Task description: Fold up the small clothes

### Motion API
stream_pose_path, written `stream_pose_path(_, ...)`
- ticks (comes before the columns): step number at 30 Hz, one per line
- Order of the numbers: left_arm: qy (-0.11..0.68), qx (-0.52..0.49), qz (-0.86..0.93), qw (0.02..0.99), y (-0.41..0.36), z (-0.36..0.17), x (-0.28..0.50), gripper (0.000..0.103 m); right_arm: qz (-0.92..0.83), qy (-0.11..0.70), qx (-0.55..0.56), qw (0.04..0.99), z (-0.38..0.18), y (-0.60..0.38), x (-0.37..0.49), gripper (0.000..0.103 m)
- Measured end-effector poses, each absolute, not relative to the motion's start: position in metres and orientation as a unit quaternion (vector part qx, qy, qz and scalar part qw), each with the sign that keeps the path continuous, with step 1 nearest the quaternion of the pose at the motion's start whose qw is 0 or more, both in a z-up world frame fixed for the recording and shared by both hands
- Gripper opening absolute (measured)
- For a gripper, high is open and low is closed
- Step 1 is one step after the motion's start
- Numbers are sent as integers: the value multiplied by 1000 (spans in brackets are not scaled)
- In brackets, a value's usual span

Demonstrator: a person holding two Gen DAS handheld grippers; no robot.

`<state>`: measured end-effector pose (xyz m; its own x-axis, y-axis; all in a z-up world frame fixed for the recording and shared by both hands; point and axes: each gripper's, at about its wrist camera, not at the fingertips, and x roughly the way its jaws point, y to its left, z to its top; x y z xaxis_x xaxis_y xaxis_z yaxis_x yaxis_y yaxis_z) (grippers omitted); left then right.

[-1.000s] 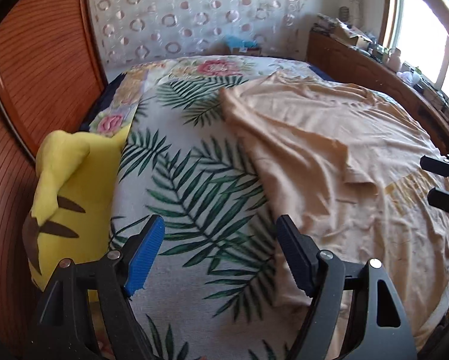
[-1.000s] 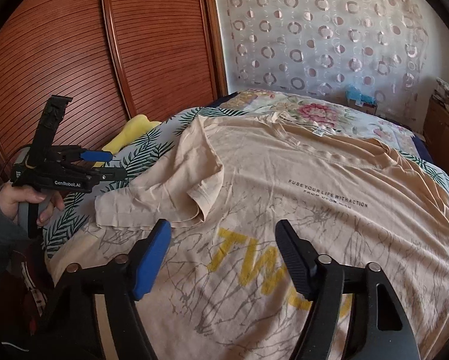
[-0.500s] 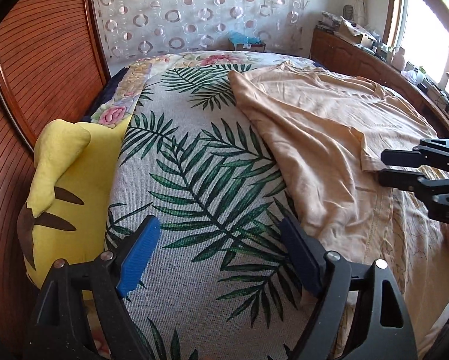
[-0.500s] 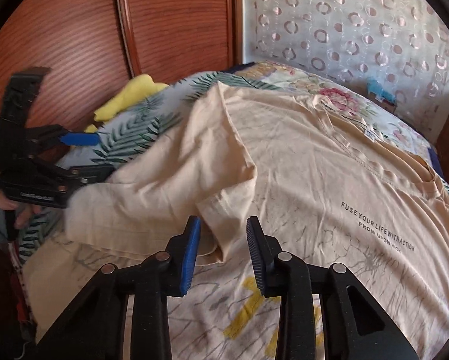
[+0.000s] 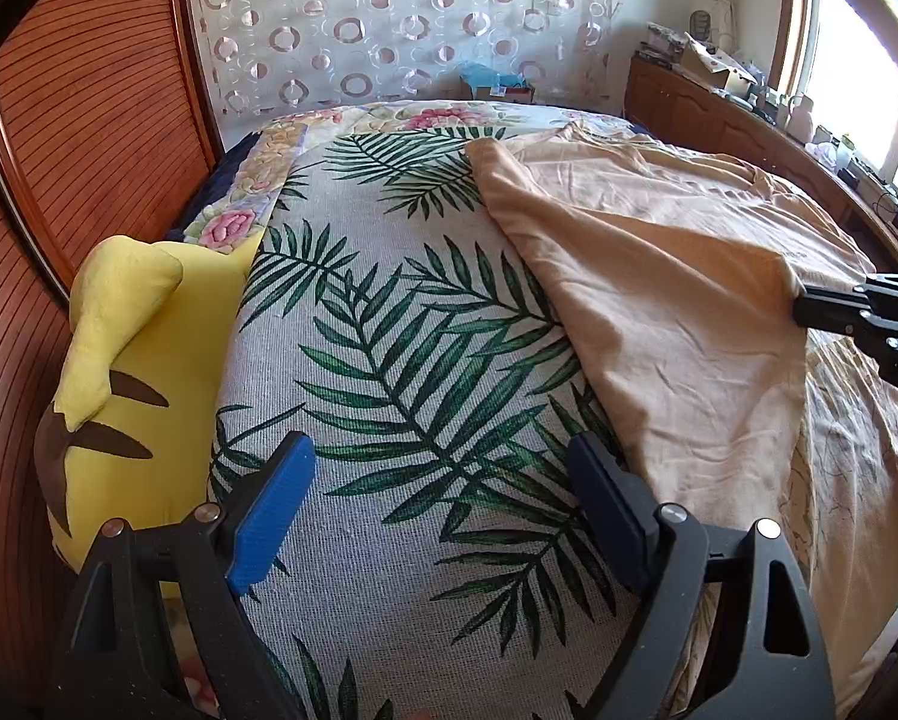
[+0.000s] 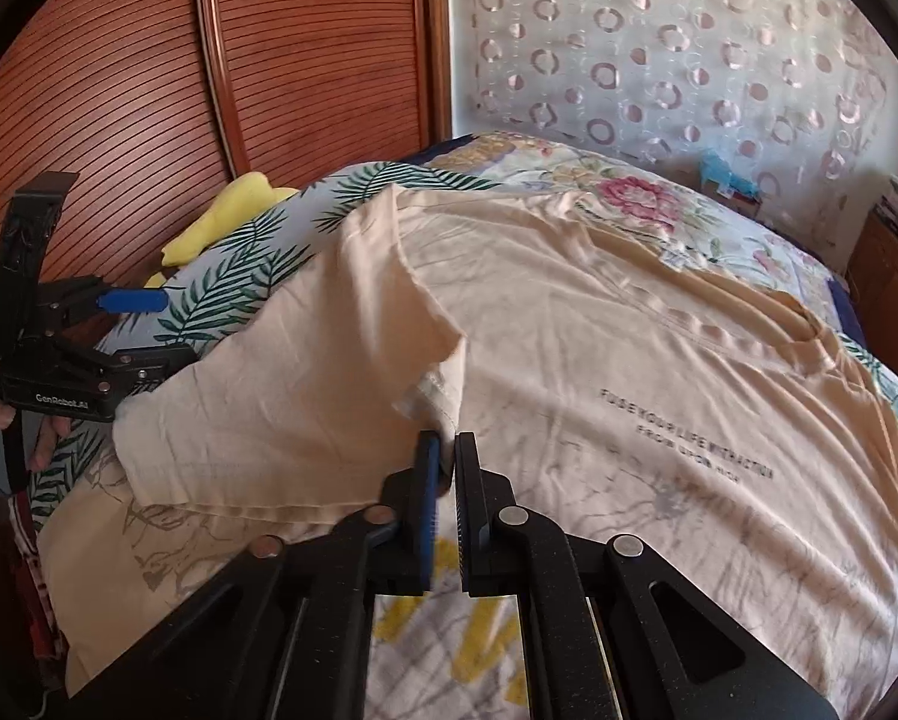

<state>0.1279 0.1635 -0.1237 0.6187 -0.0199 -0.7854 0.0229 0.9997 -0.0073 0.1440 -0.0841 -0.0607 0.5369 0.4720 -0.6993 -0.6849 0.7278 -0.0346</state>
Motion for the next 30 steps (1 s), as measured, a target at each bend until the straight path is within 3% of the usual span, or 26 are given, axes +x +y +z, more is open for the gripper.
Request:
stream_pose_path(1,436,2,-12,900,164,-124,128,87,328,341,-156,867,-60,-86,142,5)
stream_pose_path(5,437,1,-11,899,165,-124,128,87,323,342,-134,872,-60,-97,137,28)
stream_pose_path(15,387,6,-20,922,148,-96,92,84,299,344,-120,882,-56,-165,100,31)
stream_pose_path(19,366,-11,-51,929,128,-81,66,78,279,349,-114,887,-55,-193,82,35)
stream_pose_path(22,366,-21,-70,928,113,-81,54,70,265,349,-113,892,-56,-207,67,36)
stream_pose_path(27,378,-24,-87,922,90,-89,42,41,253,358,-112,892,-56,-214,48,36)
stream_pose_path(30,385,-25,-95,918,82,-95,38,35,244,359,-117,893,-58,-214,40,36)
